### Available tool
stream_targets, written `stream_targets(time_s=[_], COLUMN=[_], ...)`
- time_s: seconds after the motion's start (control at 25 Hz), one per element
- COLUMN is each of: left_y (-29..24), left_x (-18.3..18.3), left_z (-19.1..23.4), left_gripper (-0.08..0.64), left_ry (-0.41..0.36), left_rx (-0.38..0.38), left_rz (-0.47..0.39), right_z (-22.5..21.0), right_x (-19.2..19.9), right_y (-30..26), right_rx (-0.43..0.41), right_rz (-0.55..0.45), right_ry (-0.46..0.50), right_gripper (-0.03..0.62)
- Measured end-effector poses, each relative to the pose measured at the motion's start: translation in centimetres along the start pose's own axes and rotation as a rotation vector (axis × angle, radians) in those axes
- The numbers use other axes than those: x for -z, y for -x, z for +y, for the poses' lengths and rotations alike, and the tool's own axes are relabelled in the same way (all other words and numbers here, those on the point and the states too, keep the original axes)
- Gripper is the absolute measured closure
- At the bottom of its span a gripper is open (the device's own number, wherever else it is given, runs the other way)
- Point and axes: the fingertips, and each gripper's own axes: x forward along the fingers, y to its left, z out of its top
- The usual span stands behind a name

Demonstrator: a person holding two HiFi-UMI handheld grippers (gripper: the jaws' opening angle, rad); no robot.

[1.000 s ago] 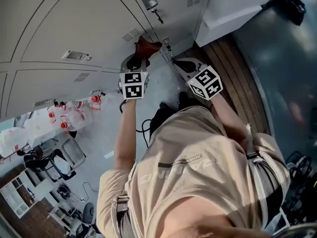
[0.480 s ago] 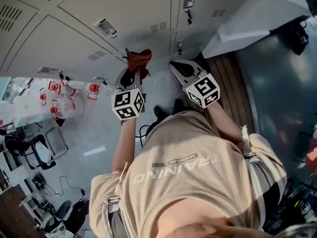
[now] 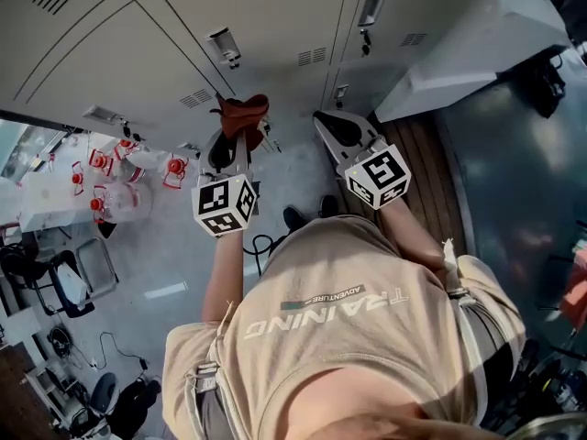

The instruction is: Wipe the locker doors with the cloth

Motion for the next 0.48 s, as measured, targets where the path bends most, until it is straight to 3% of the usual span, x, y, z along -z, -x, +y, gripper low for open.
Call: stream_targets(time_s=[0.48], left_y=[0.8], left_x=[-0.6], left_z=[0.7], left_gripper=[0.479], left_ry=[0.004], left_rx=[0.003], left_rz=[-0.020], right_z=[-0.8], right_x=[-1.6], right_y=[1.9], right_rx=[0.082], right_rz=[-0.059], right_ry=[-0.021], right_gripper=[0.578])
